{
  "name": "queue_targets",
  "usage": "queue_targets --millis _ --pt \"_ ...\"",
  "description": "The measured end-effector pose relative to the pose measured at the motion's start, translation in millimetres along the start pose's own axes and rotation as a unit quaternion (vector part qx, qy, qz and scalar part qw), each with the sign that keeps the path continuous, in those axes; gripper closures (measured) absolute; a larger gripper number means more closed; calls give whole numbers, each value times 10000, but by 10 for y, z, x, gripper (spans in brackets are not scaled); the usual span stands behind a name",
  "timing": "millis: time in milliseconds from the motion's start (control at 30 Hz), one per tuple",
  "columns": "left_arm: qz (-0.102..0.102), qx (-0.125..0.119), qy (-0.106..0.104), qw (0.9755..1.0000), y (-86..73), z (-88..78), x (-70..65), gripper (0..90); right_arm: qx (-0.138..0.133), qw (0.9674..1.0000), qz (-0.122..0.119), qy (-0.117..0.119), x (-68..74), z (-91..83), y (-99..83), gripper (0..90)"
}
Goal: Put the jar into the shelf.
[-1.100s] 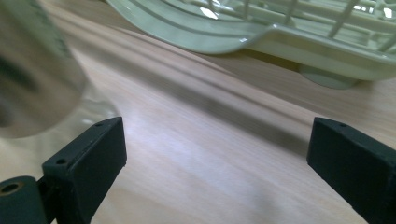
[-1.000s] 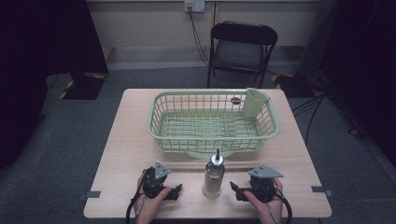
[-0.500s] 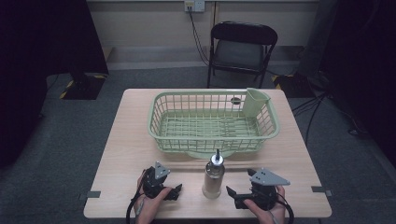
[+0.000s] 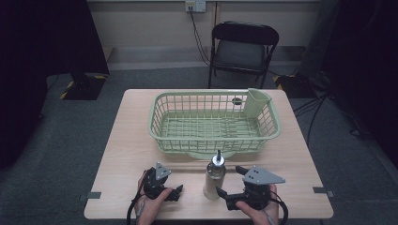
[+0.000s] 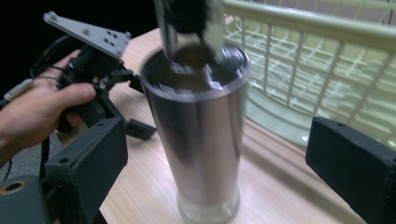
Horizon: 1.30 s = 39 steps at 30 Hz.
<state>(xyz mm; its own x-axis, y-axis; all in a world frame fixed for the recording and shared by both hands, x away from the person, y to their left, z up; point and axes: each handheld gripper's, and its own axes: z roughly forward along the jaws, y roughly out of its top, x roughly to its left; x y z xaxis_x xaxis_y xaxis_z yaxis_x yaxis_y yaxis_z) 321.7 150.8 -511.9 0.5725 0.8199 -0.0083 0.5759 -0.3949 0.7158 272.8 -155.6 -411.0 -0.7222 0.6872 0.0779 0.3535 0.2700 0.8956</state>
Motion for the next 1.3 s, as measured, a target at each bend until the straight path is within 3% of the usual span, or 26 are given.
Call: queue_targets --millis 367,600,800,1300 --pt "3 2 0 10000 0 0 0 3 11 9991 -254 332 -17 232 108 180" --pt "0 3 0 10000 0 0 0 3 123 9978 -136 639 -88 373 40 255" --pt "-1 1 1 10000 0 0 -1 3 208 9973 -181 680 -105 436 24 314" --pt "28 12 7 10000 1 -2 3 3 186 9974 -403 564 -83 426 31 339"
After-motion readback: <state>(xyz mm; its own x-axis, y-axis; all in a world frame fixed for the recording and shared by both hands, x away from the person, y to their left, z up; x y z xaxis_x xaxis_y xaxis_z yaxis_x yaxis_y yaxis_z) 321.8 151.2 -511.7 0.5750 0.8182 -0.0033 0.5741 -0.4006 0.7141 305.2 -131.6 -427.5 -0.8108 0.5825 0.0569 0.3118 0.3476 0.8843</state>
